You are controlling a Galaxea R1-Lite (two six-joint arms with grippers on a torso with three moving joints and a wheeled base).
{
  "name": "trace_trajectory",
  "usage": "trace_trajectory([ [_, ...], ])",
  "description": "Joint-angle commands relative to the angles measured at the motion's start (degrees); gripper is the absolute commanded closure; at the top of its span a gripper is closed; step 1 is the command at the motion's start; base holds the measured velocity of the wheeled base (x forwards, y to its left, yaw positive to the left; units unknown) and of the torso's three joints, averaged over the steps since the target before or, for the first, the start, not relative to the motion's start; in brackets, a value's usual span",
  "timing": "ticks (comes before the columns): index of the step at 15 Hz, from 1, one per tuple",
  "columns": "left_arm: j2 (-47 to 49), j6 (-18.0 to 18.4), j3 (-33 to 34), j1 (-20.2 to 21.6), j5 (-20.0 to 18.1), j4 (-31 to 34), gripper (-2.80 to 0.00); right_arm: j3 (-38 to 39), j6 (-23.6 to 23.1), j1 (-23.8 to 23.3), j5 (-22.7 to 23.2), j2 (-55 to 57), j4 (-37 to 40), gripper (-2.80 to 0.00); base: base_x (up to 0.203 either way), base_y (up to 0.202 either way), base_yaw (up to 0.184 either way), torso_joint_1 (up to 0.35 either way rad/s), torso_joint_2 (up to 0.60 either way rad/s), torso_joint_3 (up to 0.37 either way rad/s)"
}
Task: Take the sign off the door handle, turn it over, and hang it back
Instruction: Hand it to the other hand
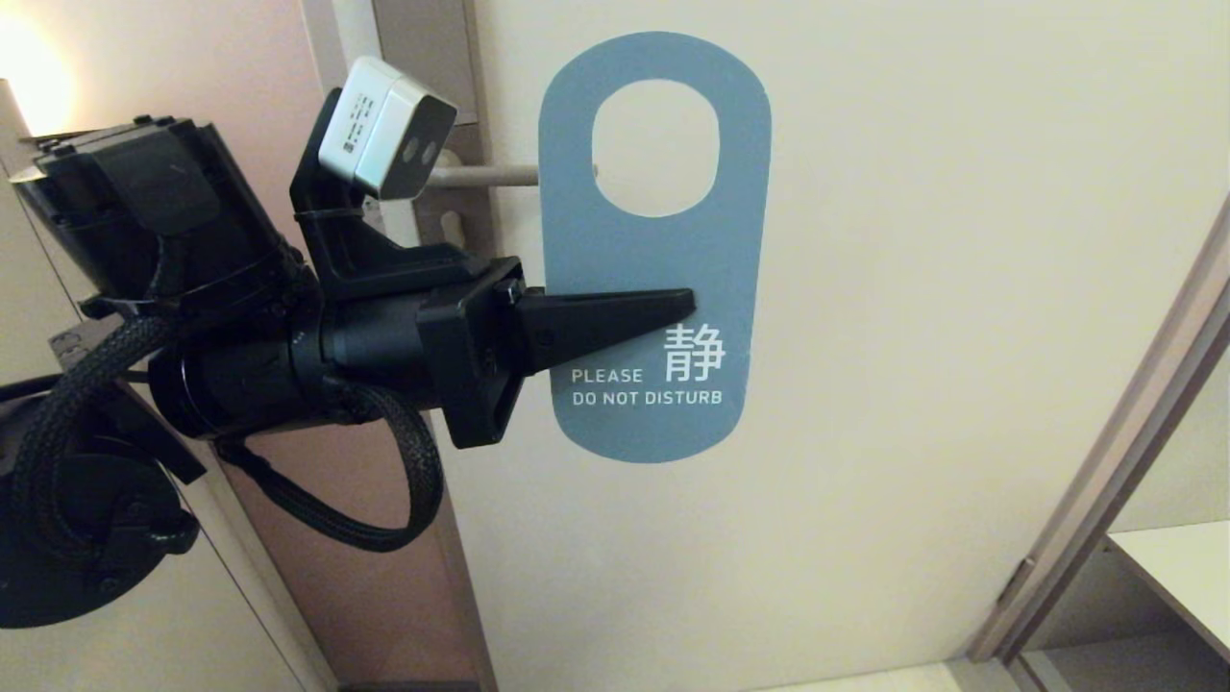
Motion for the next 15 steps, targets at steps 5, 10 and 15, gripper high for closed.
trace_trajectory([
  [5,1.0,-0.2,-0.3,-0.3,-0.7,-0.4,0.00,-11.2,0.1,0.0,0.5,14.4,1.9,0.00,0.000,0.000,0.000,0.000,0.00,0.000],
  [10,5.4,-0.5,-3.6,-1.6,-2.7,-2.5,0.00,-24.7,0.0,0.0,10.4,31.9,1.8,0.00,0.000,0.000,0.000,0.000,0.00,0.000],
  [15,10.0,-3.0,-7.1,-5.0,-2.7,-4.9,0.00,-29.5,-5.0,0.0,25.5,39.1,1.9,0.00,0.000,0.000,0.000,0.000,0.00,0.000],
])
